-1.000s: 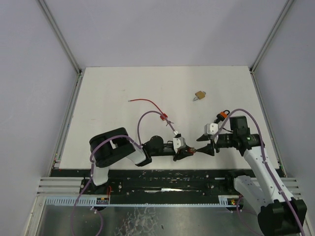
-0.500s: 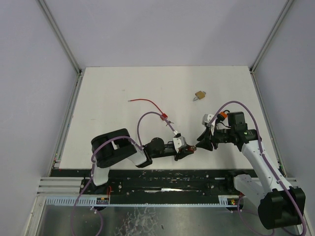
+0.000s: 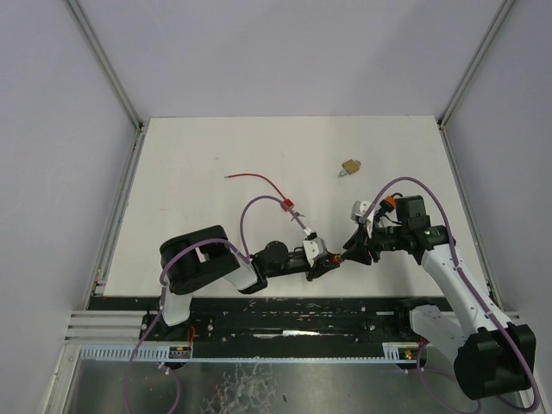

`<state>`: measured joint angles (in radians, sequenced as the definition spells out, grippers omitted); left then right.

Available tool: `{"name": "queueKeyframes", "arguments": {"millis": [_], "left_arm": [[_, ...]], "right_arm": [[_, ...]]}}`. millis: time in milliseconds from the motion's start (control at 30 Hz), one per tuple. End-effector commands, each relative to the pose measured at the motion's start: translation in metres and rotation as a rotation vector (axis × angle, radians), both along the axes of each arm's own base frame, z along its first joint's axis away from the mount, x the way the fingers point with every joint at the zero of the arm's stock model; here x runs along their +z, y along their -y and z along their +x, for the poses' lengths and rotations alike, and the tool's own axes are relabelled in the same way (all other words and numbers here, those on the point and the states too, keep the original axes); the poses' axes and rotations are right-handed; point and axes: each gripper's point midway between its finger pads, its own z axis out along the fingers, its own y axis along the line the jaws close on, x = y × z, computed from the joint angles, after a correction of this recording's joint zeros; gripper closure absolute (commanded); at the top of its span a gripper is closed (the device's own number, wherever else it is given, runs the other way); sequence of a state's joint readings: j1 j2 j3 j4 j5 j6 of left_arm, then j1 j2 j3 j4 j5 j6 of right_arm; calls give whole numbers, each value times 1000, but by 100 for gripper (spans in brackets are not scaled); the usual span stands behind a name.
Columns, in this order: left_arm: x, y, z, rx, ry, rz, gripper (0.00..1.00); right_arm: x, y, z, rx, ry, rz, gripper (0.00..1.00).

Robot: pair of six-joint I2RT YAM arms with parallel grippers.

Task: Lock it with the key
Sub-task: Lock the lock.

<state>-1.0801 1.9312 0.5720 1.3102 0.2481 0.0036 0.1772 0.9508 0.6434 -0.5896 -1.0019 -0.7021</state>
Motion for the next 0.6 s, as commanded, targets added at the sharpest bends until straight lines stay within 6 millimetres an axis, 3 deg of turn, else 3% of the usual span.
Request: {"name": "queueKeyframes", "arguments": {"millis": [0,567], "left_arm": [[-1,3,4,25,-6,-5,100],[-3,5,2,15,-10,-5,100]], "right_arm": [[1,-3,3,8,13,-11,60],[-11,-5,4,15,-4,-46,63]]}}
